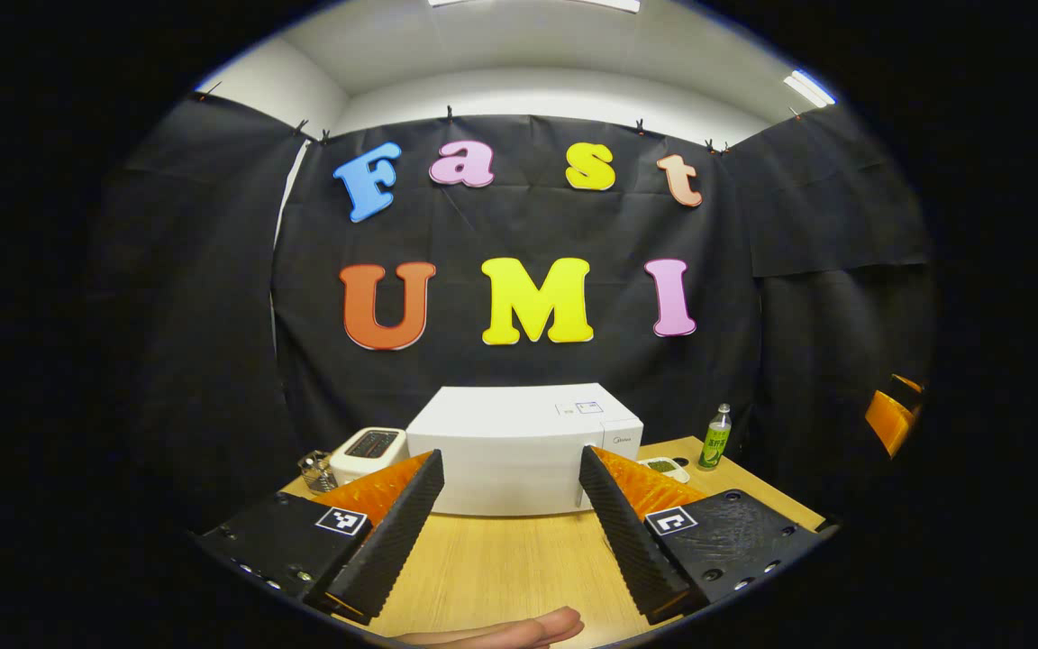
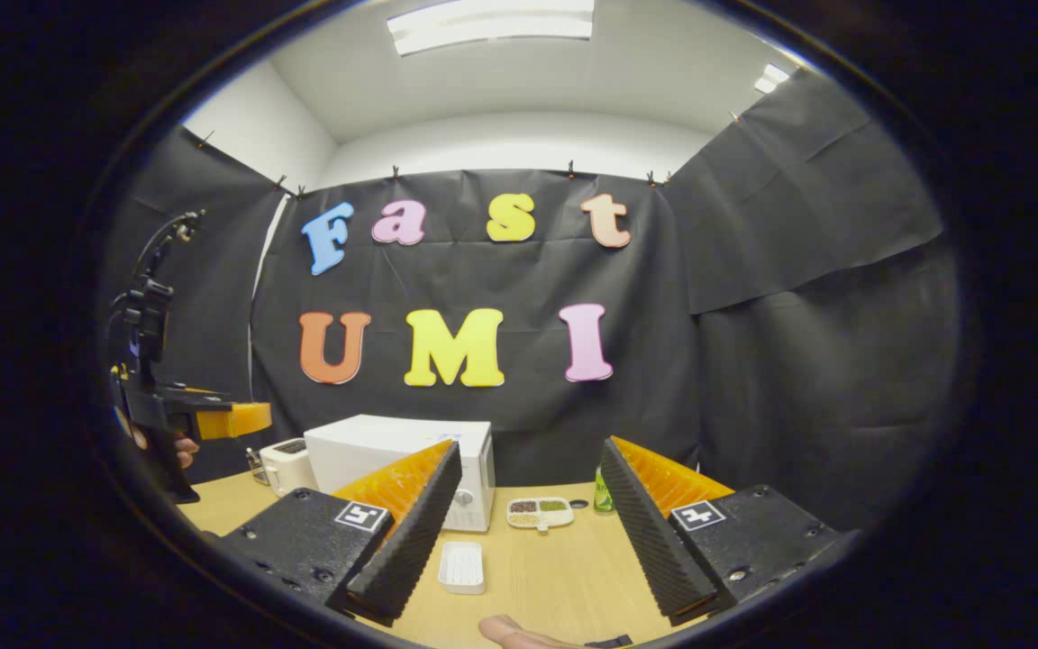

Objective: Open the microwave oven with the left hand, put the food in, and close the microwave oven.

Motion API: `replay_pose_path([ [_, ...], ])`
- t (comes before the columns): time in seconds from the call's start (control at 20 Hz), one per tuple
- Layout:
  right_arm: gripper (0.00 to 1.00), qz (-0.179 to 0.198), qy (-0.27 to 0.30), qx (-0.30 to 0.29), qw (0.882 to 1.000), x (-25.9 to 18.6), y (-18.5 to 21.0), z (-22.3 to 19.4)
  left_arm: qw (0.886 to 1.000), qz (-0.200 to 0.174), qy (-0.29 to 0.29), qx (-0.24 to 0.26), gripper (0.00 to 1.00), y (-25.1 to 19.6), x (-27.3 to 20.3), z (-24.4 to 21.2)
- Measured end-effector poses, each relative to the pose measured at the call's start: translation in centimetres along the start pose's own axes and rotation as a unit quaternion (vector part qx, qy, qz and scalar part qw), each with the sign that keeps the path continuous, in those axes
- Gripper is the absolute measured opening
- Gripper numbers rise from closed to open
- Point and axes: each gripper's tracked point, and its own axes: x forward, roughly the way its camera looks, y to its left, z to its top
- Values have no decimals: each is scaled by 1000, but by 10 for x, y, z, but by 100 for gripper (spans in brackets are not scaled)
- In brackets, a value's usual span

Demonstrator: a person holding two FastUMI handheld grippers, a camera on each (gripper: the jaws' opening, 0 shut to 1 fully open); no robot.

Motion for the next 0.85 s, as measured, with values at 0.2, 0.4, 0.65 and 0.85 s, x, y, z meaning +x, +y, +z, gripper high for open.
replay_pose_path([
  [0.2, 92, -6, -23, 4, 1000, -14, -4, 24, 997, 54, -56, 26, 96, 20, -48, 40],
  [0.4, 92, -9, -38, 5, 999, -30, -9, 42, 997, 33, -72, -4, 96, 0, -79, 44],
  [0.65, 92, -4, -57, -5, 998, -55, -6, 58, 997, 11, -78, 14, 96, -7, -106, 37],
  [0.85, 91, 3, -71, 2, 997, -76, -9, 59, 997, 8, -77, 16, 96, -5, -121, 27],
])
